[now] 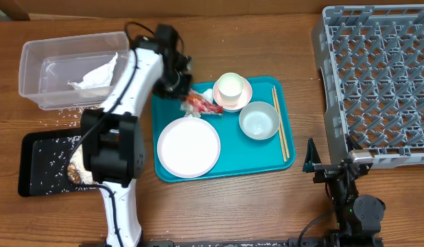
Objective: Sort waste into correct bins and load items into the dishwasher
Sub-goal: 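Carry the red wrapper with the left gripper into the clear bin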
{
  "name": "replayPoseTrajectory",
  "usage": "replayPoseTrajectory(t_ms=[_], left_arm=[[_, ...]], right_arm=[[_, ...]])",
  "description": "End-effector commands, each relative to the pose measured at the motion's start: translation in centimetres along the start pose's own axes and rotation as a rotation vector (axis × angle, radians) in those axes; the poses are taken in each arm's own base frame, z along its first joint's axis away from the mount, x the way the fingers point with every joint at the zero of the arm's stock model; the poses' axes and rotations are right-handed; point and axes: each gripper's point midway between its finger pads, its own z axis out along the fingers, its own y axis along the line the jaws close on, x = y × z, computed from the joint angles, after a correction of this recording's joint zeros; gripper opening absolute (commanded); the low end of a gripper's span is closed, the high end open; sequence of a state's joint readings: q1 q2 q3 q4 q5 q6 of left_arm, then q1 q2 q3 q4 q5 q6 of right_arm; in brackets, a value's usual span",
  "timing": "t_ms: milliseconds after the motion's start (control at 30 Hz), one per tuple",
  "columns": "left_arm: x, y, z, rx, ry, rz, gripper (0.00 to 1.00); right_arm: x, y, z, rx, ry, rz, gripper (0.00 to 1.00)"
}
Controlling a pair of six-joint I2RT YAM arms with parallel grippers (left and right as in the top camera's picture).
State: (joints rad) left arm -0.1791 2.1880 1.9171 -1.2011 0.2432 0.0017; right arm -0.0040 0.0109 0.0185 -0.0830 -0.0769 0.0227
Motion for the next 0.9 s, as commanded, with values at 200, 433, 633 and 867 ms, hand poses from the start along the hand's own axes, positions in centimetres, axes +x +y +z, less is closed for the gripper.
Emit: replayPoseTrajectory(t_ms=[200, 433, 633, 867], left_arm=[[-3.1, 2.6, -16.0, -0.013, -0.373, -0.126, 0.04], [-3.1, 9.8, -21.1, -0.229, -0.554, -0.451, 0.04], [-1.5, 17.3, -22.1, -0.493, -0.587, -0.673, 0.04], [-0.5, 21.7, -19.9, -0.566, -0.514, -0.747, 0.55]], right_arm=[[0.2, -0.1, 0.0, 0.005, -0.002, 0.001, 1.00], [0.2, -0.1, 0.0, 0.005, -0.002, 0.001, 1.00], [0.2, -0.1, 0.0, 0.005, -0.002, 0.001, 1.00], [0.2, -0.1, 0.0, 0.005, -0.002, 0.001, 1.00]])
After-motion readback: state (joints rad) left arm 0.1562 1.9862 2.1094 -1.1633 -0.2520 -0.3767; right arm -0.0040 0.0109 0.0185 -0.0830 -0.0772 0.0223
